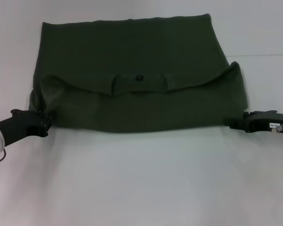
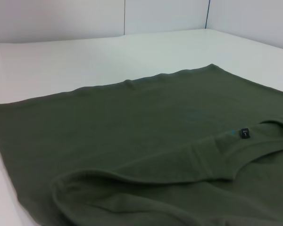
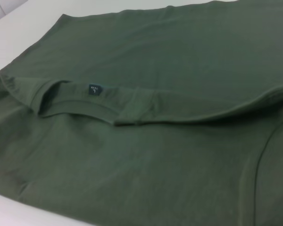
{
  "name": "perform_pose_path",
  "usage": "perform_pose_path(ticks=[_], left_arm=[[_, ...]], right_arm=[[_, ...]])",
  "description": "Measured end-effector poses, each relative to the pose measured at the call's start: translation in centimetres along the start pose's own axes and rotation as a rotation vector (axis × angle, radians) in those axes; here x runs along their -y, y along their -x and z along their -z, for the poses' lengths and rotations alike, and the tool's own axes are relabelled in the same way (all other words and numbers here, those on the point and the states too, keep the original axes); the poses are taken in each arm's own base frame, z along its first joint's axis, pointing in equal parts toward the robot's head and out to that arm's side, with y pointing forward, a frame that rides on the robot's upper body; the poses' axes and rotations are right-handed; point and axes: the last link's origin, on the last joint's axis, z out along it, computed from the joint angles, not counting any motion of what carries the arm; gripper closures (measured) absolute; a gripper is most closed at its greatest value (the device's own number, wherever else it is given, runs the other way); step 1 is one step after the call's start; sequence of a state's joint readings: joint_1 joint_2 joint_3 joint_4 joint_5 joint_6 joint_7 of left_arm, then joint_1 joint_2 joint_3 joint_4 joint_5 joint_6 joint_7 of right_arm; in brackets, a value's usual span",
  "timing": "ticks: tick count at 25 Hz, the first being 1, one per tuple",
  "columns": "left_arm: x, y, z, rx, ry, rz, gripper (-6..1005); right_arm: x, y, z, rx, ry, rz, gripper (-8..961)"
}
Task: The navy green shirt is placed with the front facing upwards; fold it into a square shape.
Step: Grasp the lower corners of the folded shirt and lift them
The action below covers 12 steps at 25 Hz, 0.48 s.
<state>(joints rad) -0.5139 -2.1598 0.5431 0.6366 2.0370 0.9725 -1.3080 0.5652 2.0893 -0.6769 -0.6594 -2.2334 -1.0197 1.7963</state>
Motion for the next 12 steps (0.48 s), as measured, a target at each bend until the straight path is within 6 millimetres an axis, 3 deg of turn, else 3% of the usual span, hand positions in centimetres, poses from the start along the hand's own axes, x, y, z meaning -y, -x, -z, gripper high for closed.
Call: perform_pose_path(ticks=[5, 12], left_arm=[[0.03, -0.01, 0.02, 0.0, -0.001, 0.005, 941], [0.06, -0.02, 0.03, 0.001, -0.001, 0.004, 941]], right_arm=[[-0.13, 0.05, -0.12, -0.005, 0.003, 0.008, 229], [-0.15, 0.05, -0.14, -0.006, 0.004, 0.009, 560]])
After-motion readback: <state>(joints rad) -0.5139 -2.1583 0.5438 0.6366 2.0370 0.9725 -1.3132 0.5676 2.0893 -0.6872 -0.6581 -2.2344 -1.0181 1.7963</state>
